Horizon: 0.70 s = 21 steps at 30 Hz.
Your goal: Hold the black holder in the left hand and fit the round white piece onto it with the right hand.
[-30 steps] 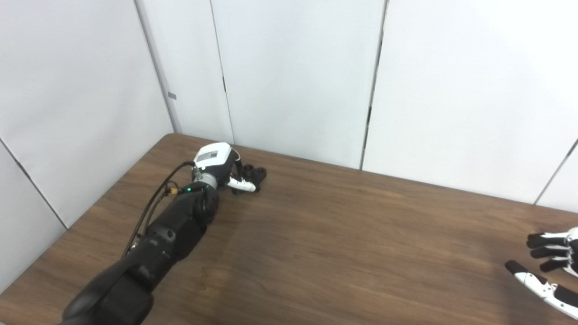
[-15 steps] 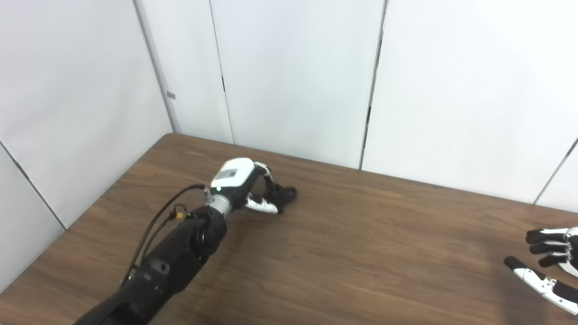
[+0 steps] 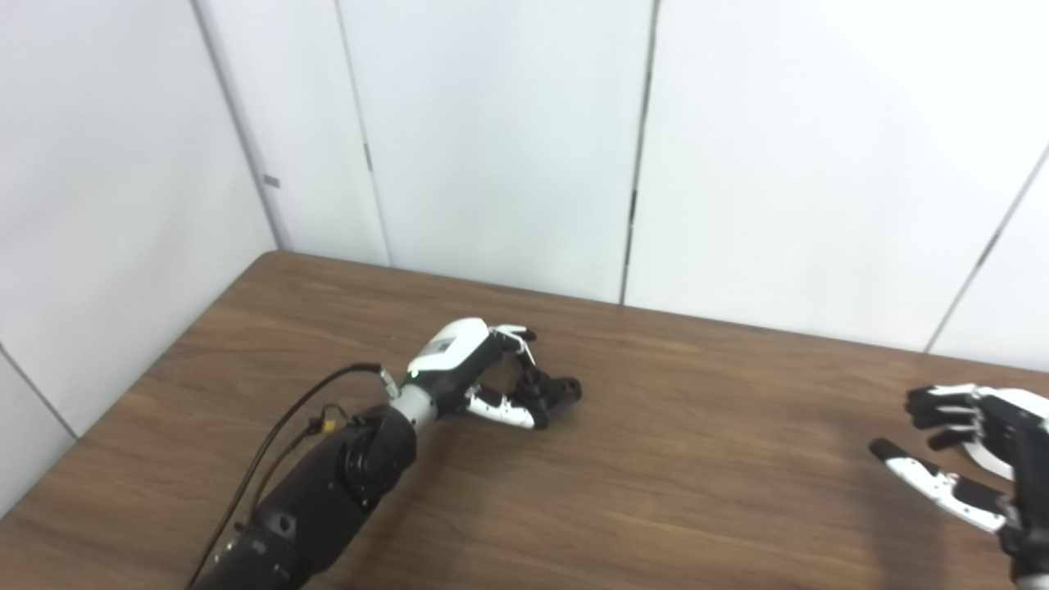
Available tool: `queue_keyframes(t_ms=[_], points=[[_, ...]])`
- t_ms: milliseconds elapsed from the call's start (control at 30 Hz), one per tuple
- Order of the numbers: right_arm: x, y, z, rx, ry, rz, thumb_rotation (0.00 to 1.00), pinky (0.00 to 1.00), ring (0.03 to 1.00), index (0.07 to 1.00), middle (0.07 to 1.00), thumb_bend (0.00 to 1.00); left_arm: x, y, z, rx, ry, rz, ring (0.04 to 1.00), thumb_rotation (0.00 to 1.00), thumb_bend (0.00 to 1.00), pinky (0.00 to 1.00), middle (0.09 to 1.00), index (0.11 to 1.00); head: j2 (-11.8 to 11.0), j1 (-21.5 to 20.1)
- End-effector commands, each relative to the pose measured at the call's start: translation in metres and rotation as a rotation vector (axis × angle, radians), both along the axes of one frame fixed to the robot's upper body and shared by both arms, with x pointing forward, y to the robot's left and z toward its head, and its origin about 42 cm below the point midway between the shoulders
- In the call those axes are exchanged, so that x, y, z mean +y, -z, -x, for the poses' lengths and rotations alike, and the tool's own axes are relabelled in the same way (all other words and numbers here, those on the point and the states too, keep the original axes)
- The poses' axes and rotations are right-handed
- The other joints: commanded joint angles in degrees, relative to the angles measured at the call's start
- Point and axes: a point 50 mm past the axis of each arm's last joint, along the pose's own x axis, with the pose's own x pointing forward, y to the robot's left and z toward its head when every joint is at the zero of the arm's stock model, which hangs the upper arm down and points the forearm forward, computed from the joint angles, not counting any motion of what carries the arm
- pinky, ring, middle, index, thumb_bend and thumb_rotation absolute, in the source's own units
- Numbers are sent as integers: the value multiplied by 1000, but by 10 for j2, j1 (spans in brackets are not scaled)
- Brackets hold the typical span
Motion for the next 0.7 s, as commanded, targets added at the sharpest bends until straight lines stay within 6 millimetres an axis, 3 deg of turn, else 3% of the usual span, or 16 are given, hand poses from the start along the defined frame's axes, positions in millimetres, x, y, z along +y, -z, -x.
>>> queue_keyframes(t_ms=[0, 200, 467, 667], points=[[-2, -17, -8, -90, -27, 24, 134, 455, 558, 496, 625, 498, -39, 23, 10, 72, 156, 27, 868, 71, 523, 755, 862, 491, 2, -4], [-6, -8, -11, -100, -40, 21, 144, 473, 570, 497, 632, 499, -81, 49, 19, 117, 278, 66, 862, 74, 522, 777, 851, 491, 8, -27], [-9, -8, -13, -125, -43, 34, 152, 473, 569, 498, 634, 499, -120, 66, 31, 147, 402, 70, 892, 74, 522, 751, 858, 491, 16, -47], [-5, -11, -12, -140, -46, 34, 151, 468, 568, 498, 638, 498, -139, 75, 39, 95, 489, -118, 869, 77, 521, 689, 841, 489, 22, -63]])
